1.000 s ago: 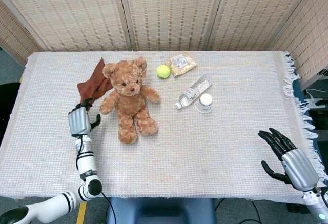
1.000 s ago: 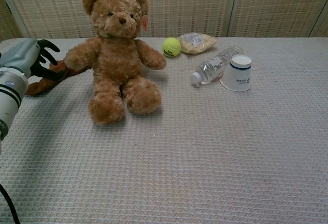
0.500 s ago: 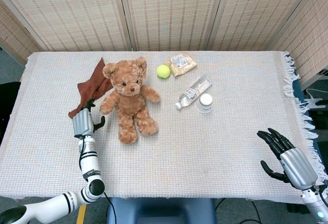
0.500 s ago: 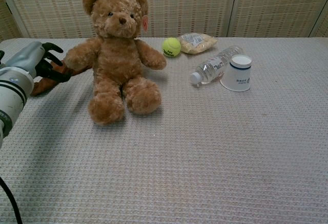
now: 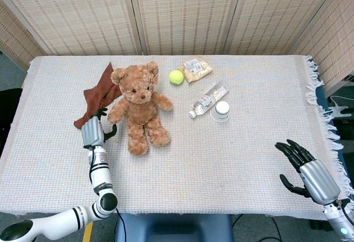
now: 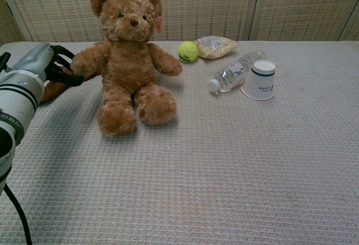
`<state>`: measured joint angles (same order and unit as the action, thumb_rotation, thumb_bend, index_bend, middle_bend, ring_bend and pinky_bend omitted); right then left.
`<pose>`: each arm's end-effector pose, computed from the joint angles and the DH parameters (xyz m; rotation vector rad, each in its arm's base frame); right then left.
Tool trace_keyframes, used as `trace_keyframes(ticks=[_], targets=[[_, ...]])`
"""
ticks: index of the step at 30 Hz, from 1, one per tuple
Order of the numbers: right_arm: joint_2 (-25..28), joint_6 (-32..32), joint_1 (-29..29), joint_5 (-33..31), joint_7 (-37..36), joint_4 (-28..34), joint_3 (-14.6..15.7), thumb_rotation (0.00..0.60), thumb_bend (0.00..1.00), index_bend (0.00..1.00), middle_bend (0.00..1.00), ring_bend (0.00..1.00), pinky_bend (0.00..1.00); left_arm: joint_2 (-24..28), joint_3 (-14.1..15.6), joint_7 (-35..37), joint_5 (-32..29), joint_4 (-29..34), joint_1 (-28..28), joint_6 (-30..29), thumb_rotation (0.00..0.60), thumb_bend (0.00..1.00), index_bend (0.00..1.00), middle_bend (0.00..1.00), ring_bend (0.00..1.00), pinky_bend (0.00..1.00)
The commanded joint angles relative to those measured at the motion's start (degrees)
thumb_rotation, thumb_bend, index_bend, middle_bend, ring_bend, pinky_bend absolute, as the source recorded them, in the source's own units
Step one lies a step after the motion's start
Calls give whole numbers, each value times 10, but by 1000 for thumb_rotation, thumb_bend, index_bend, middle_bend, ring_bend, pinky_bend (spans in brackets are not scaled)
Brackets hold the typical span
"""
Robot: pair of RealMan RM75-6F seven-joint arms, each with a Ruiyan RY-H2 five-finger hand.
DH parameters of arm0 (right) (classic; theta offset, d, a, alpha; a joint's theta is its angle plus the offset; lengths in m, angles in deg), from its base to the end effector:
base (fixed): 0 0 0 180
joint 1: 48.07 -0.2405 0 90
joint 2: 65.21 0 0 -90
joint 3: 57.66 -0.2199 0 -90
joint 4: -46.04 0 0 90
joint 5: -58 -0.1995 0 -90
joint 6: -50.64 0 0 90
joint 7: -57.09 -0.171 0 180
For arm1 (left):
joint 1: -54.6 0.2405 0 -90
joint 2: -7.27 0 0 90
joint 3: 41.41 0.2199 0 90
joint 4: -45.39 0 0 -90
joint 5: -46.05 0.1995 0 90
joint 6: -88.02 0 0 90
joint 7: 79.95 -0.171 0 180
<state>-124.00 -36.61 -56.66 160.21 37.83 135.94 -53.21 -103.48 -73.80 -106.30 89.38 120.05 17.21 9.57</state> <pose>-0.2460 -0.1892 0.1477 1.6576 -1.0246 1.1480 -0.1463 0.3642 0.0041 -0.9270 -1.2893 -1.0149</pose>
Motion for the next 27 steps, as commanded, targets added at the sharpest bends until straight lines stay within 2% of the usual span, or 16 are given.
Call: trace_keyframes(ticks=[1,9,20,27], targets=[[0,-1,0,0,-1,0,0,600,323,71,90,0,158,3,0,-5,-5,12,-1,-3,600,336,286,309,232,316],[2,-3,0,2,-5,1,2,600,323,71,90,0,157,5,1,-12,-8,32,-5,-13,600,335,299,320,243,321],[1,3,-2,-2,-3,1,1,600,323,71,90,0,157,-26,-6,-9,-9,-28,-26,-31,600,338,452,443,340,359],[0,5,-3,-3,-1,1,1,600,323,71,90,0,157,-34,-8,-5,-4,-56,-35,-31,600,336,471,466,360,369]])
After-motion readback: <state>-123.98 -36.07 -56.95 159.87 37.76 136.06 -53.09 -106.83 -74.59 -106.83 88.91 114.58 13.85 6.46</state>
